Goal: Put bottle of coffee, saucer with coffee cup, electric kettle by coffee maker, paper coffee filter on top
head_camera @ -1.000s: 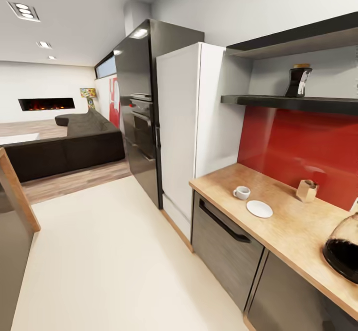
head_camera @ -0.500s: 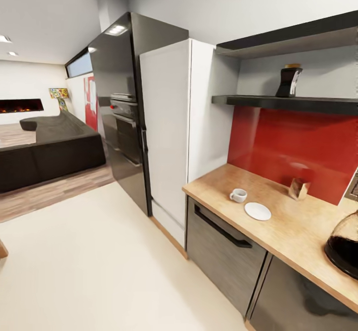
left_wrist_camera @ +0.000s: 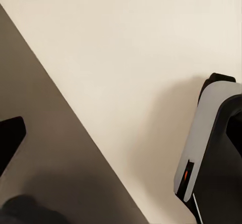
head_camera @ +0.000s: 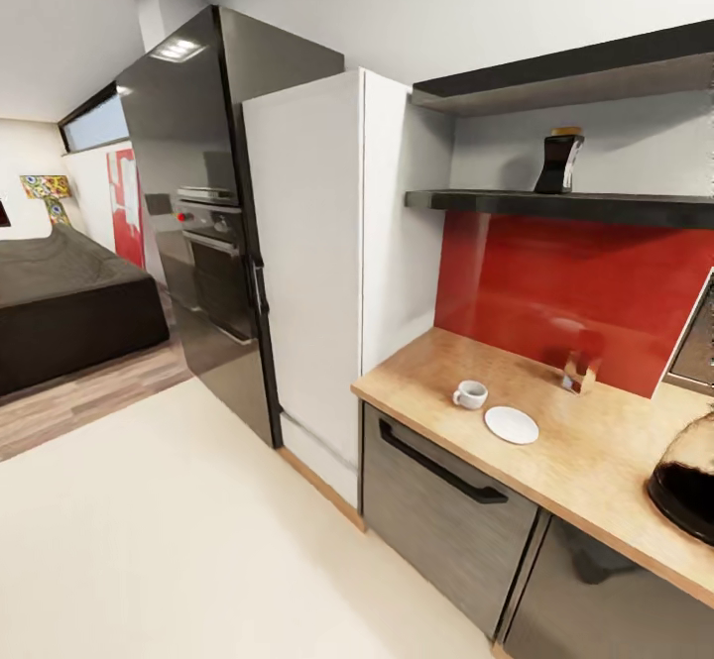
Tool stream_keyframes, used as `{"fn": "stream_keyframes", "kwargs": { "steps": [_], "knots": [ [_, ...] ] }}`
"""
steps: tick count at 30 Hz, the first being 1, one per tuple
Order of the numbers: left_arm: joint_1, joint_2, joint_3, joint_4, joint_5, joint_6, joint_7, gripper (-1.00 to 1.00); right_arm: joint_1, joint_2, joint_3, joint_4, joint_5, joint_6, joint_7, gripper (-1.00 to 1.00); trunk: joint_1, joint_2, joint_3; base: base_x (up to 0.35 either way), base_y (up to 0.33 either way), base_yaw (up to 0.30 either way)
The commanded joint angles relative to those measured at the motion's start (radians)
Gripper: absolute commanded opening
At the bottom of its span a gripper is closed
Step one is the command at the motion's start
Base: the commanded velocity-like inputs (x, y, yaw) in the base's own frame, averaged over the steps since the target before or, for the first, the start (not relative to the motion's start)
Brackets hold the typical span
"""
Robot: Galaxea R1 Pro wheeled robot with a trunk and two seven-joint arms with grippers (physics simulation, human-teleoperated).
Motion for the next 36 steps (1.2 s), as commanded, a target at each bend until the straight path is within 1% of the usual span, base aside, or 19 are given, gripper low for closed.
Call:
{"fn": "stream_keyframes", "kwargs": {
  "steps": [1, 6, 12, 36],
  "knots": [
    [0.0, 0.0, 0.006, 0.001, -0.009, -0.004, 0.002, 1.0, -0.001, 0.0, -0.003, 0.001, -0.002, -0.004, 0.0, 1.0, 0.001, -0.001, 0.0, 0.27, 0.239, -0.261],
    [-0.001, 0.0, 0.006, 0.001, -0.009, -0.004, 0.002, 1.0, -0.001, 0.0, -0.003, 0.001, -0.002, -0.004, 0.0, 1.0, 0.001, -0.001, 0.0, 0.23, 0.23, -0.261],
    [0.0, 0.0, 0.006, 0.001, -0.009, -0.004, 0.002, 1.0, -0.001, 0.0, -0.003, 0.001, -0.002, -0.004, 0.0, 1.0, 0.001, -0.001, 0.0, 0.129, 0.154, -0.261],
    [0.0, 0.0, 0.007, 0.001, -0.009, -0.004, 0.002, 1.0, -0.001, -0.001, -0.003, 0.001, -0.002, -0.002, 0.002, 1.0, 0.001, -0.001, 0.0, 0.006, 0.007, -0.262]
  ]
}}
